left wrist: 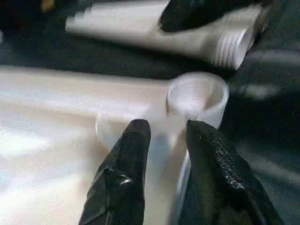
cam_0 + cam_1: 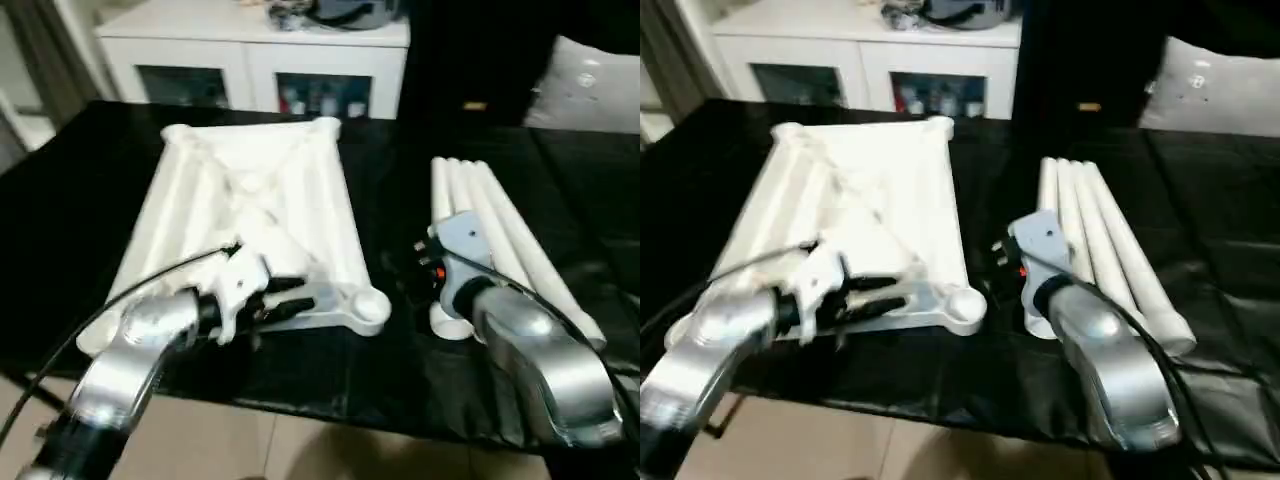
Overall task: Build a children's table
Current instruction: Move table base, then pick table leg
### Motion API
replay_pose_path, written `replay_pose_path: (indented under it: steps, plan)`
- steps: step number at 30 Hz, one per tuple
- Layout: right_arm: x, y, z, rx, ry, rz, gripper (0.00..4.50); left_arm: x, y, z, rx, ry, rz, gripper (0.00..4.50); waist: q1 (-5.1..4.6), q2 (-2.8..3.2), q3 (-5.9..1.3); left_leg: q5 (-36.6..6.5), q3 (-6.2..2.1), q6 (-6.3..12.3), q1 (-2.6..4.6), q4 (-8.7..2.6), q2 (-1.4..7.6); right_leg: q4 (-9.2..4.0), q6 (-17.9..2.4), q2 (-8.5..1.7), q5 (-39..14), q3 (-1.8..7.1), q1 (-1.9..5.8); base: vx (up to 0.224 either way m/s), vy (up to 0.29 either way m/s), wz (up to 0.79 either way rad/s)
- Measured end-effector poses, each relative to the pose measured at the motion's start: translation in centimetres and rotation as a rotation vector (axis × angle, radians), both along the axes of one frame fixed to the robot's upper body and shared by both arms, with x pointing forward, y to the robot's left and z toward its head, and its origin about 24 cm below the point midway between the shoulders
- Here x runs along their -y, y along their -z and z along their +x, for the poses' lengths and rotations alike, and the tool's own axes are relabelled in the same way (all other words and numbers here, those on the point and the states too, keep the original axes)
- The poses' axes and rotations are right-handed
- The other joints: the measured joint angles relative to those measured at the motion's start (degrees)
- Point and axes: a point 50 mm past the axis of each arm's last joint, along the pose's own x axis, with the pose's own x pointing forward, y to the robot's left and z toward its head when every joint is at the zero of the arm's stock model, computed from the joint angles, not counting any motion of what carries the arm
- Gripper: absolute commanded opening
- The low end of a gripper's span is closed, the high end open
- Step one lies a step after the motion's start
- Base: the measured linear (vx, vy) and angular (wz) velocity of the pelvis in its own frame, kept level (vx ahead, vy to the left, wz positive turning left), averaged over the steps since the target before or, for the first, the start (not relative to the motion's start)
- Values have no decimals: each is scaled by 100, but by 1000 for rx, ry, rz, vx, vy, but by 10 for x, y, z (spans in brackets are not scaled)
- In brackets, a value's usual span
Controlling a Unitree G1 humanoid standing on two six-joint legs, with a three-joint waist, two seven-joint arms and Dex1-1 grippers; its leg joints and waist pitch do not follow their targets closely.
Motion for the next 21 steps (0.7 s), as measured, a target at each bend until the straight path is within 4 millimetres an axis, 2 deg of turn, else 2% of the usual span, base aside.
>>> replay_pose_path:
  steps: [2,4,9,10,14,21]
  plan:
    - [5,-6,7,-14,76,16,450,0,0,-7,-19,-39,-5,187,1,-9,6,6,0,-12,2,-4,4,-2,1,2,0,-2,-4,0,0,0]
    - [8,-12,13,-4,143,46,450,6,-7,-14,-18,-50,-34,212,17,-35,16,8,3,-14,1,-13,5,-2,0,2,-1,-2,-4,0,0,0]
    - [8,-15,20,-9,155,53,450,17,-19,-16,16,-67,-82,230,56,-100,40,20,11,-13,8,-16,13,1,1,4,0,-4,-3,0,0,0]
    - [6,-14,23,12,157,61,450,19,-20,-16,14,-69,-91,258,56,-103,43,21,12,-13,7,-14,13,1,0,3,1,-4,-4,0,0,0]
    - [4,-22,28,55,180,60,450,23,-26,-19,21,-66,-96,277,45,-102,43,21,17,-14,7,-15,13,1,0,3,3,-2,-4,0,0,0]
    - [2,-14,26,-43,197,97,450,26,-27,-25,-1,-54,-66,349,55,-103,43,23,17,-17,7,-17,17,3,0,6,3,-3,-4,0,0,0]
